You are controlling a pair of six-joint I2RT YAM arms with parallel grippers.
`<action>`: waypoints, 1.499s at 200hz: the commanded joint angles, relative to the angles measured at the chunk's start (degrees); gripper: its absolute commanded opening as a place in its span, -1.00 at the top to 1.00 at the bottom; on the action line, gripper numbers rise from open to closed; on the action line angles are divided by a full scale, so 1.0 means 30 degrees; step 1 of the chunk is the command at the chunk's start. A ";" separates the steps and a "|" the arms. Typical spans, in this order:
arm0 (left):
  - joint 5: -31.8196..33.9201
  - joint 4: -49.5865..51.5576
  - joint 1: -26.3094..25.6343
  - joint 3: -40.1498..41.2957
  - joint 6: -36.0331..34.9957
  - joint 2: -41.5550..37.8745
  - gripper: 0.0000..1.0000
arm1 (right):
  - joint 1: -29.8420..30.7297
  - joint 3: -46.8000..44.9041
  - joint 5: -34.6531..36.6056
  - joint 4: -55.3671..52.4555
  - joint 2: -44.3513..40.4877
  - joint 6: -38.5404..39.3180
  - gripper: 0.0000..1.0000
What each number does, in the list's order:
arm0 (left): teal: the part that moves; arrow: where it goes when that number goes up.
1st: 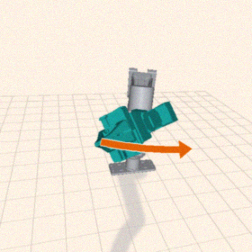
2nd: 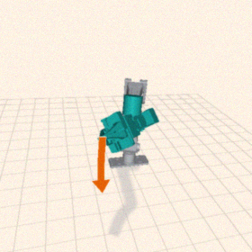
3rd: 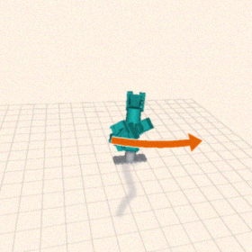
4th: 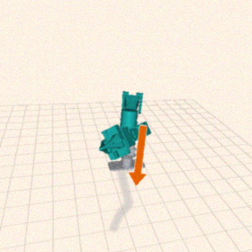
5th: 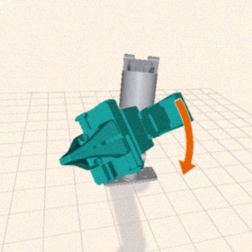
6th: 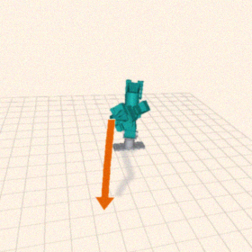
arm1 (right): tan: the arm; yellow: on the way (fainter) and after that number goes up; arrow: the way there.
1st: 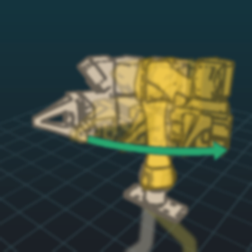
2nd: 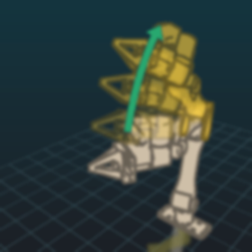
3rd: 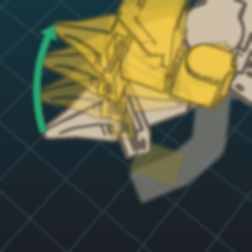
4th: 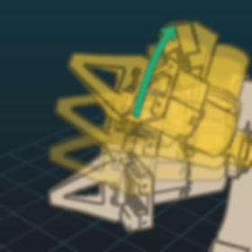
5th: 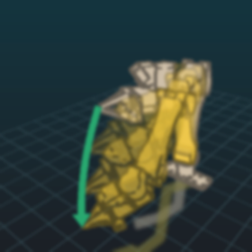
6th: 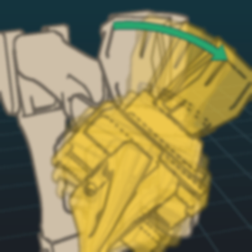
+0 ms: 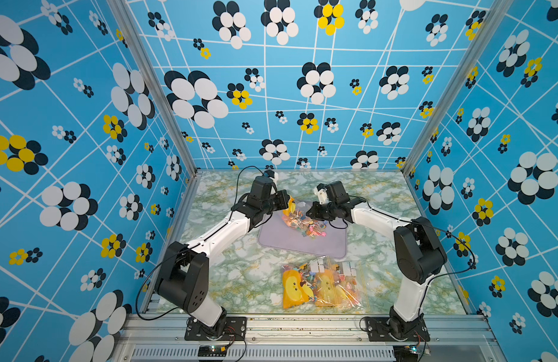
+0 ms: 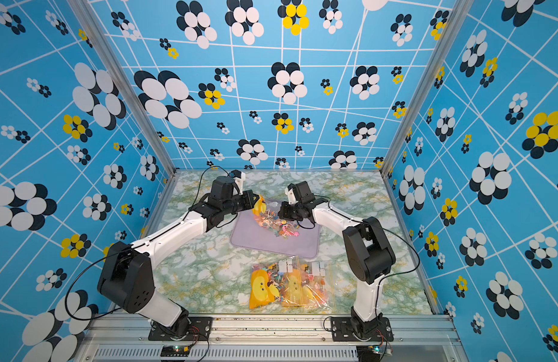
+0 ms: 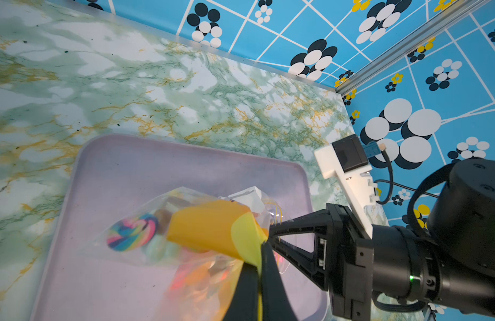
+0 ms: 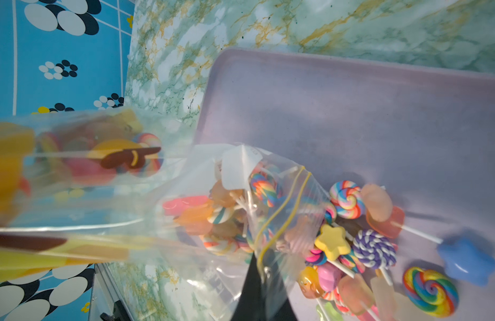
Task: Pour candies out of the ziploc bag
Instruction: 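Pour the candies out of the ziploc bag onto the tray.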
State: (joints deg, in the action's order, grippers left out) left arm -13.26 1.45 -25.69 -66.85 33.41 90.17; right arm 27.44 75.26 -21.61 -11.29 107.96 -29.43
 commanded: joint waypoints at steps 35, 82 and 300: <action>0.0803 -0.1679 0.0579 -0.0501 -0.0528 -0.1602 1.00 | 0.0194 0.0656 0.0376 -0.1279 0.0837 -0.0297 0.96; 0.0837 -0.1473 0.0771 -0.0449 -0.0812 -0.1930 1.00 | 0.0424 0.1219 0.0401 -0.1496 0.1176 -0.0334 0.96; 0.0948 -0.0661 0.1550 -0.0615 -0.1499 -0.2825 1.00 | 0.1432 0.2726 0.0347 -0.1566 0.2376 -0.0795 0.95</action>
State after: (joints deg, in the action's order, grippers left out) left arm -12.38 4.80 -22.41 -66.83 30.35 85.69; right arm 31.55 83.05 -22.02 -11.29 112.79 -31.14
